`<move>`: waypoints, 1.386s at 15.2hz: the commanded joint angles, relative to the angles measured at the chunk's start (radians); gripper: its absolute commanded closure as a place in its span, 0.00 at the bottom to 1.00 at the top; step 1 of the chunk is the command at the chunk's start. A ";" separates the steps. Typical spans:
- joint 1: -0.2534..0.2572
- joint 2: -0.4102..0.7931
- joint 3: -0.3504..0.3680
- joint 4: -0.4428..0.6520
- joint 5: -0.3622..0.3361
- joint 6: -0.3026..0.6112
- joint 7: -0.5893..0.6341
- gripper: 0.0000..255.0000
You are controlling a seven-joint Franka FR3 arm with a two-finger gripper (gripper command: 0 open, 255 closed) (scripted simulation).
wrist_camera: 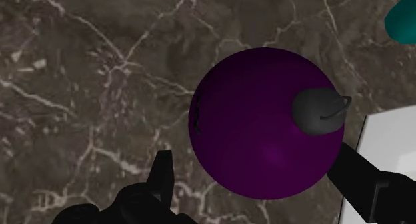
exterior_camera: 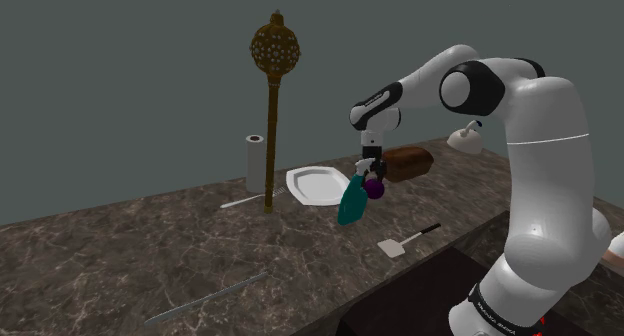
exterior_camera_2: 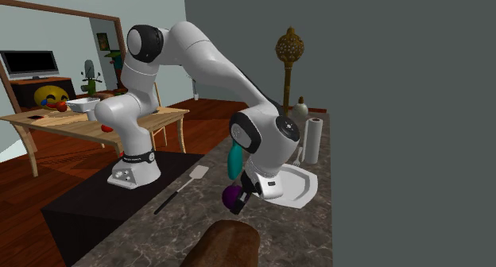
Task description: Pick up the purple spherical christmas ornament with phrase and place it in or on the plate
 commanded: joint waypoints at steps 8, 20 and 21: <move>0.000 0.000 0.000 -0.001 0.000 0.001 0.000 1.00; 0.005 -0.065 -0.009 0.015 -0.017 -0.078 0.013 1.00; 0.006 -0.072 -0.010 0.018 -0.019 -0.088 0.014 1.00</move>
